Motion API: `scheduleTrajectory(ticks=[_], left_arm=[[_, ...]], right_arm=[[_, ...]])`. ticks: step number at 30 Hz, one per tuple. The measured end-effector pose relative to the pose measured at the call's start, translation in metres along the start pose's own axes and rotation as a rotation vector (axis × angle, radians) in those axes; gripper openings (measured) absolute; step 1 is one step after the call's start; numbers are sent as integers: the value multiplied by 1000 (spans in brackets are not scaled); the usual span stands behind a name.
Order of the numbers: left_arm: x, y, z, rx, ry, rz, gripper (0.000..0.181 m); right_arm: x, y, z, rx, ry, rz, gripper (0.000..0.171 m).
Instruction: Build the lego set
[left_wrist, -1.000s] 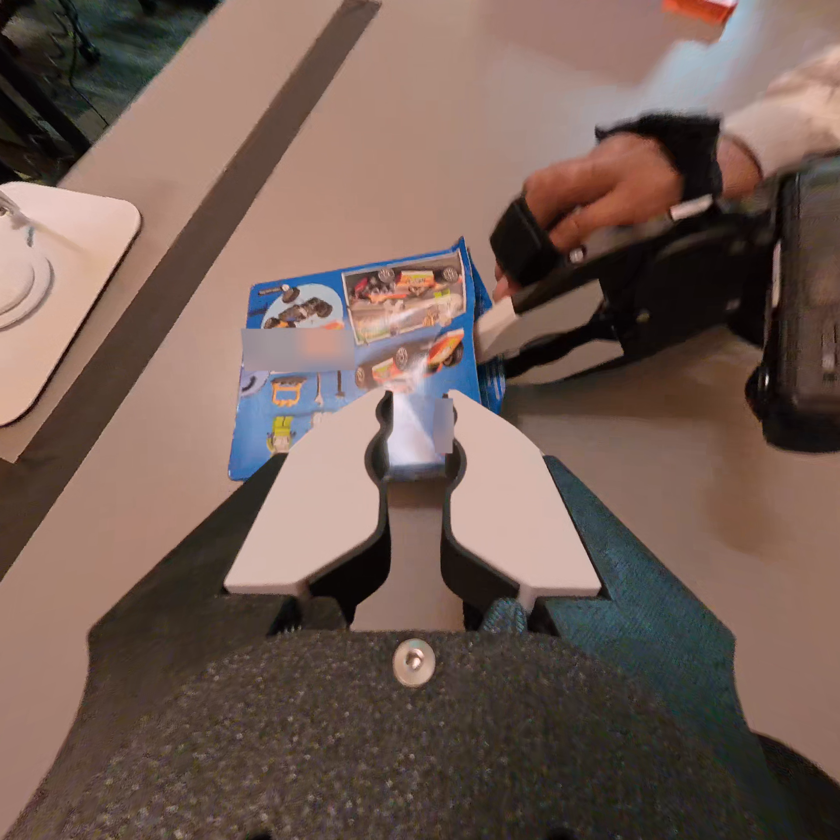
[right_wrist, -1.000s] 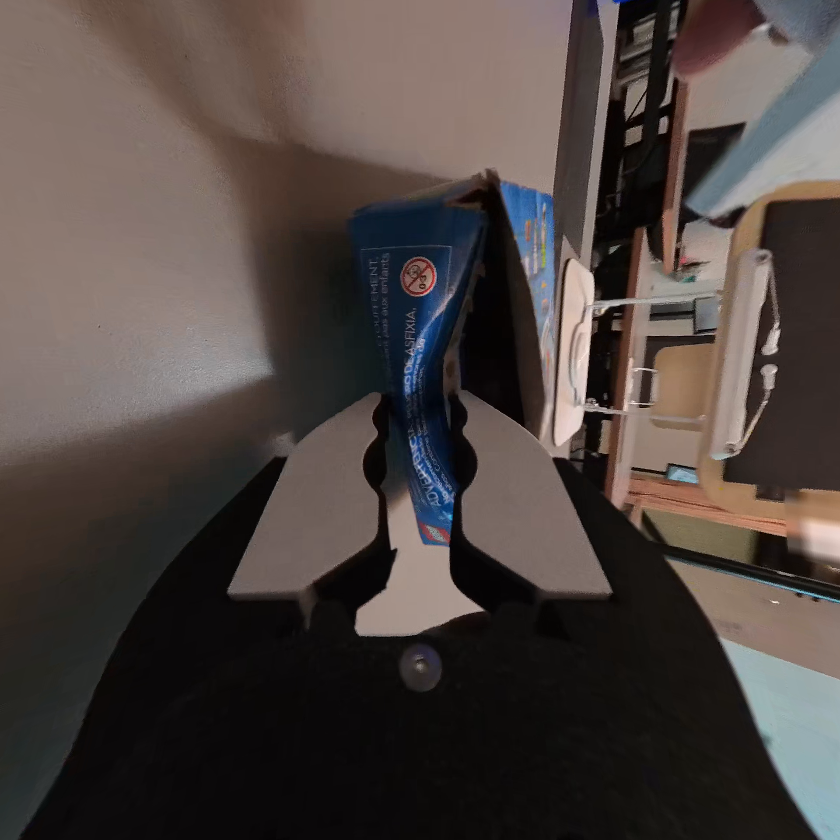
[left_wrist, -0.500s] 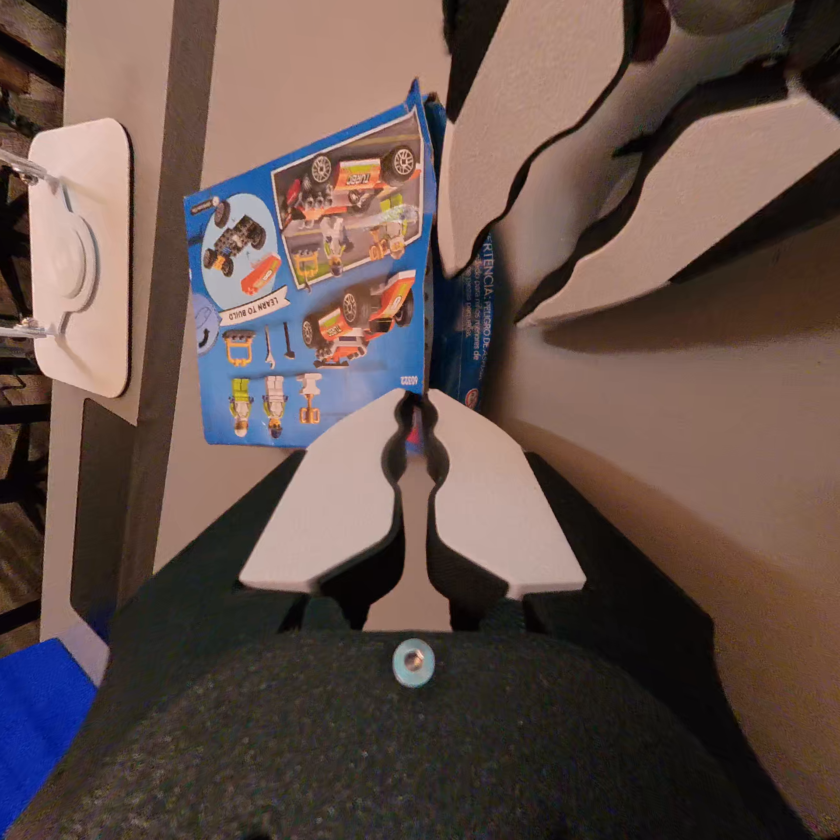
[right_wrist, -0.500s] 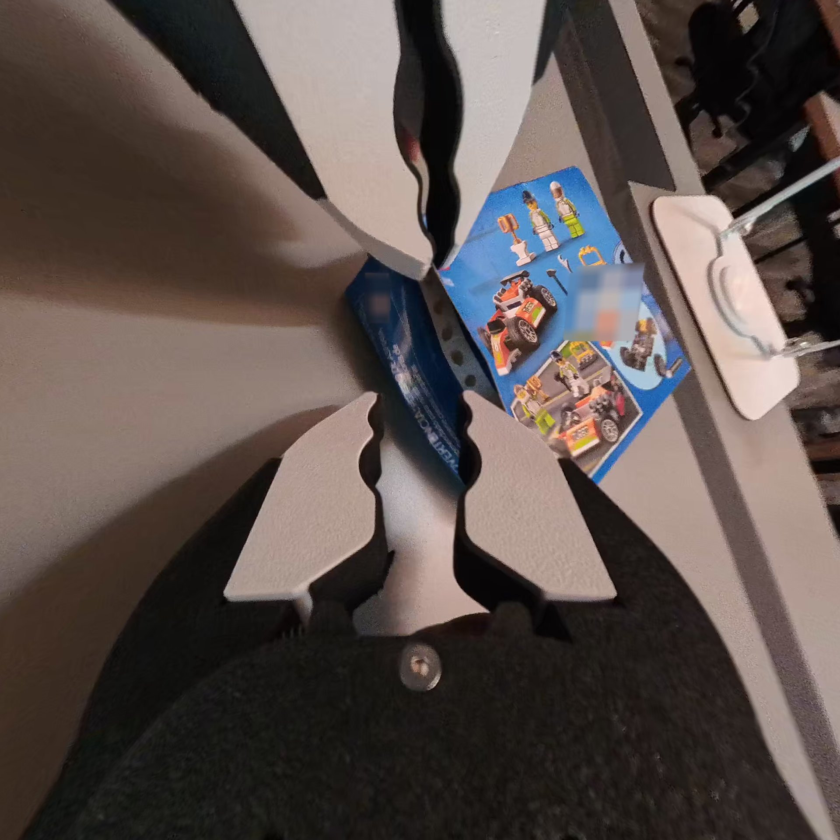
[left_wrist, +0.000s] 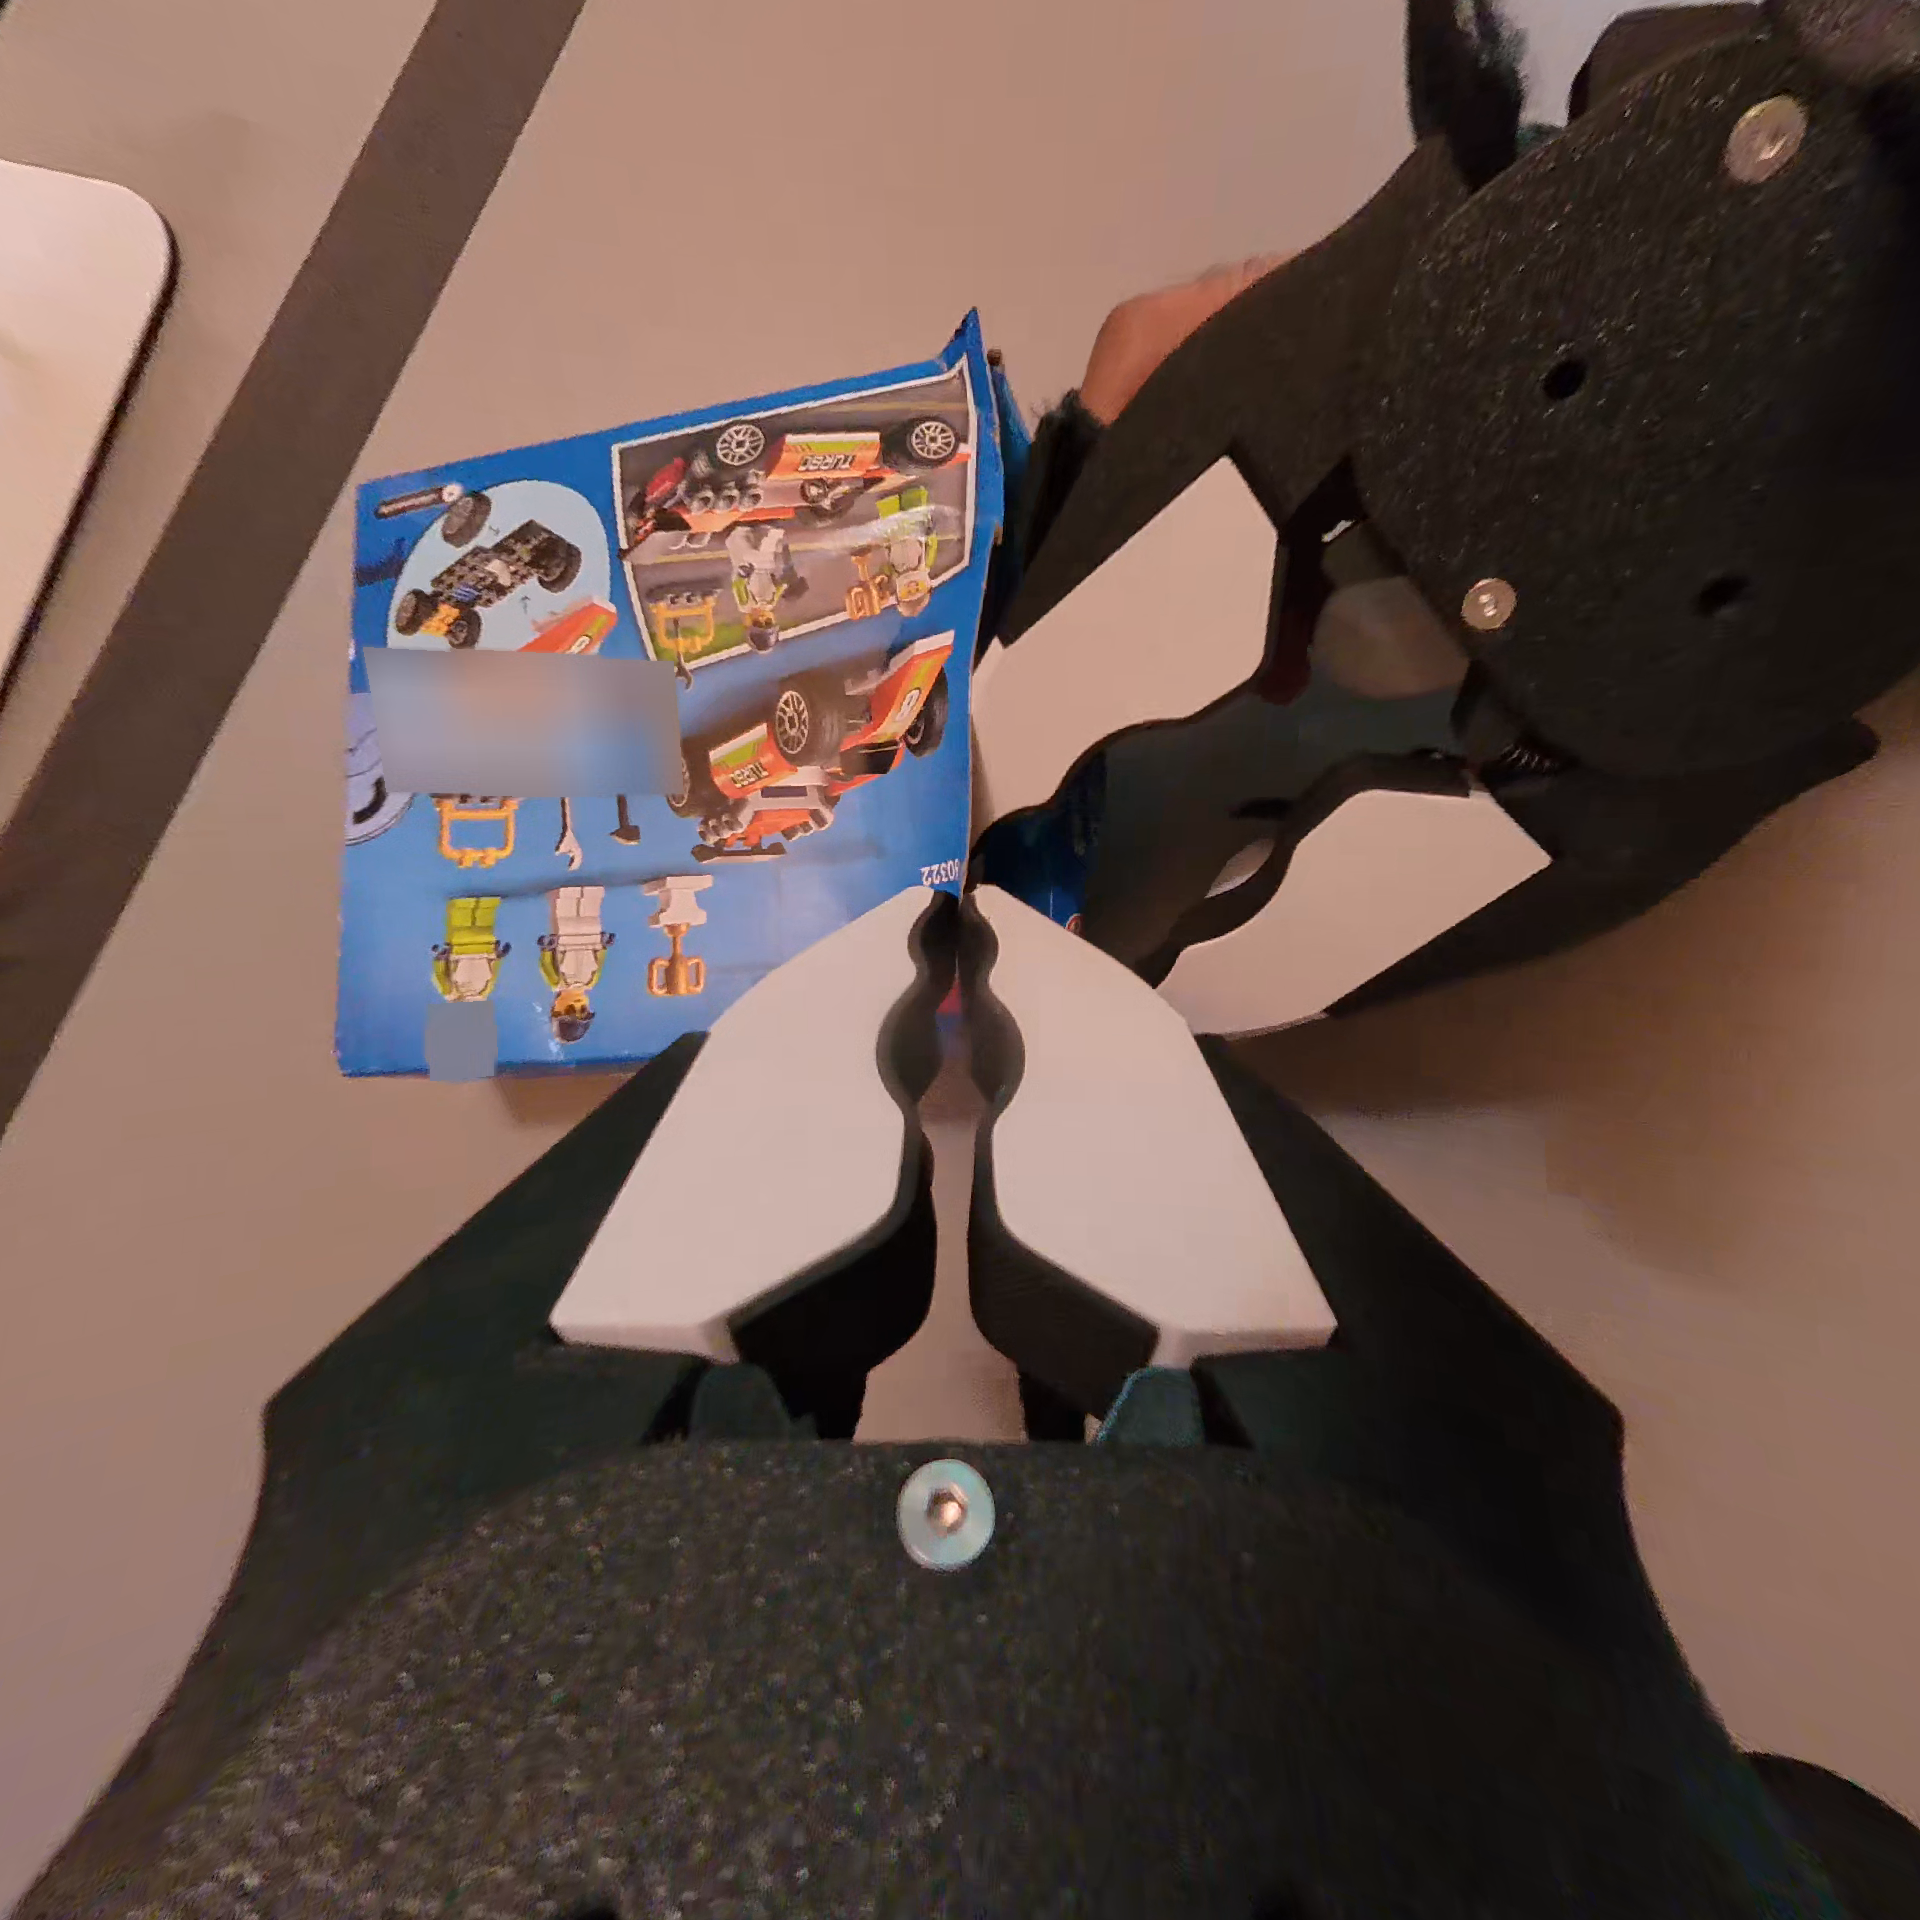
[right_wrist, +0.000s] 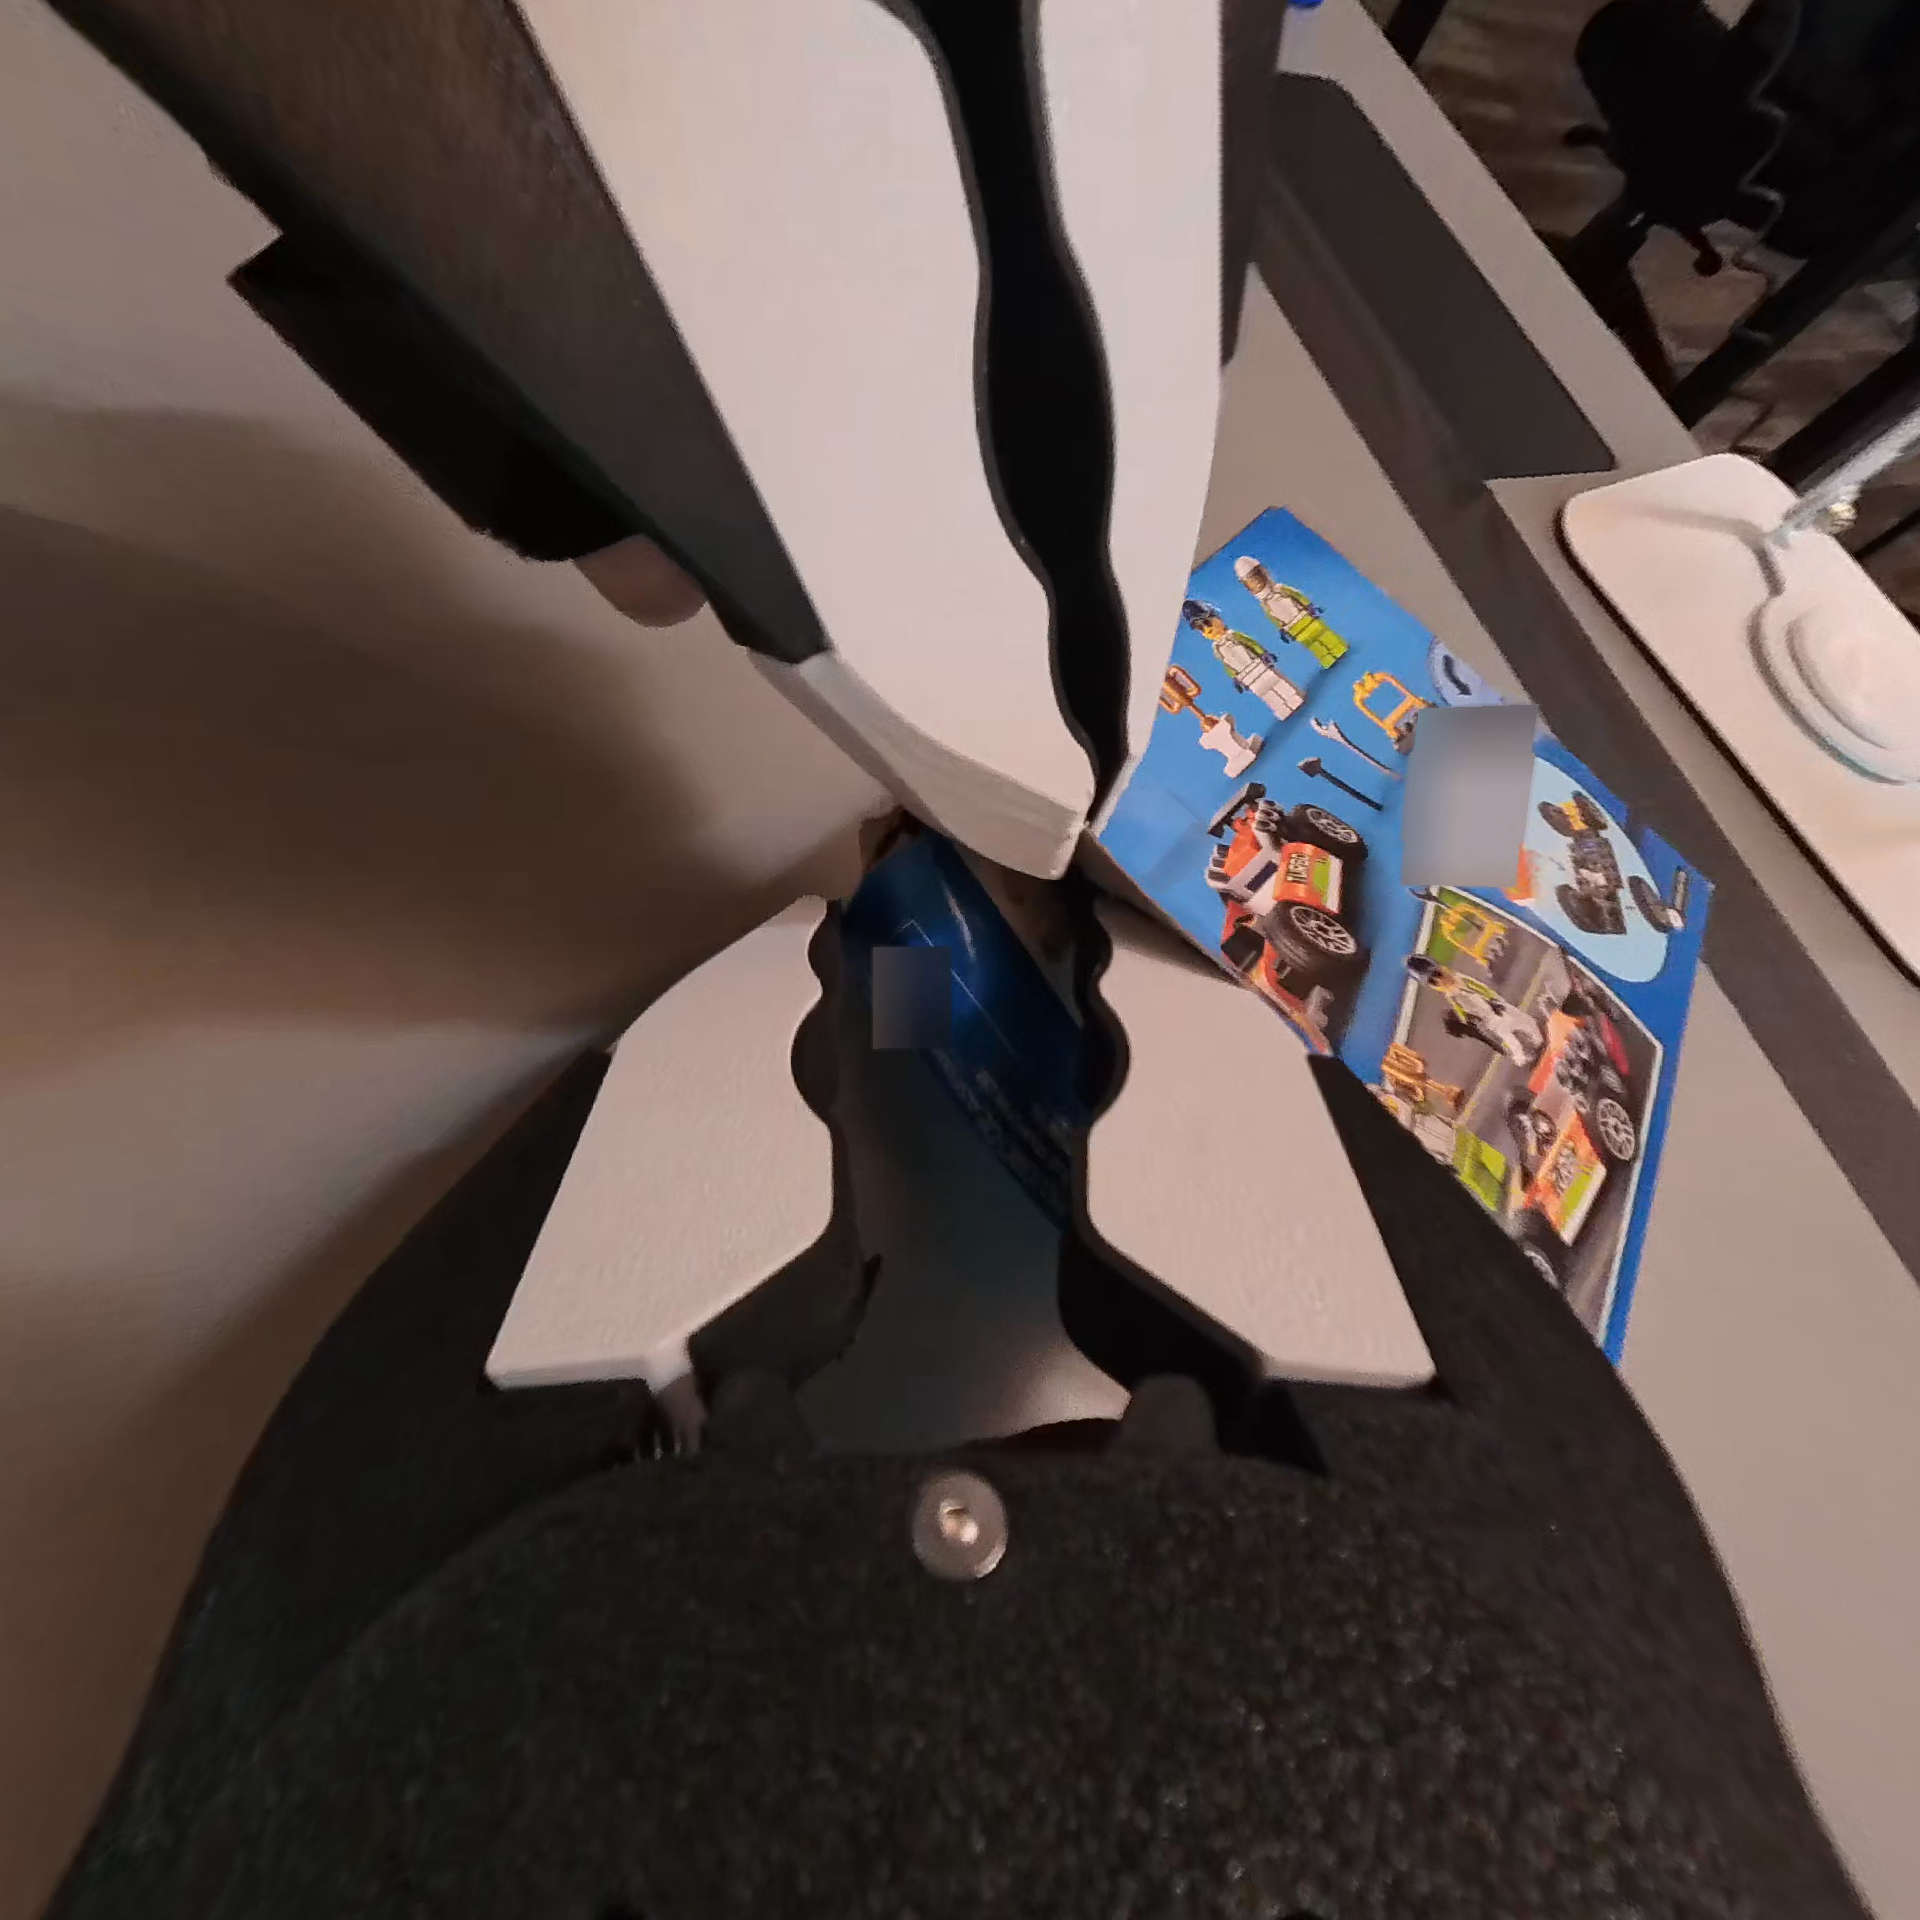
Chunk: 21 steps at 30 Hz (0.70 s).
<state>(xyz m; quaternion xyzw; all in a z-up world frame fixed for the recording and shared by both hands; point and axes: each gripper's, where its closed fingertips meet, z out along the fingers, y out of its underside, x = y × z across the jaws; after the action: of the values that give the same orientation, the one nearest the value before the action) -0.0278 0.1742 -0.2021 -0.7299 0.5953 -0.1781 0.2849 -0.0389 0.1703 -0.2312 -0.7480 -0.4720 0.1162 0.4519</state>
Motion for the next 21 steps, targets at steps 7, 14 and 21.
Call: scheduleTrajectory(ticks=[7,14,21], left_arm=[[8,6,2,-29,50,25,1],[3,15,14,-126,-29,38,1],[5,11,17,-130,-51,51,1]], right_arm=[[-16,8,0,-82,-185,-109,22],[-15,7,2,-39,103,-395,17],[-15,6,-15,-98,480,-681,9]])
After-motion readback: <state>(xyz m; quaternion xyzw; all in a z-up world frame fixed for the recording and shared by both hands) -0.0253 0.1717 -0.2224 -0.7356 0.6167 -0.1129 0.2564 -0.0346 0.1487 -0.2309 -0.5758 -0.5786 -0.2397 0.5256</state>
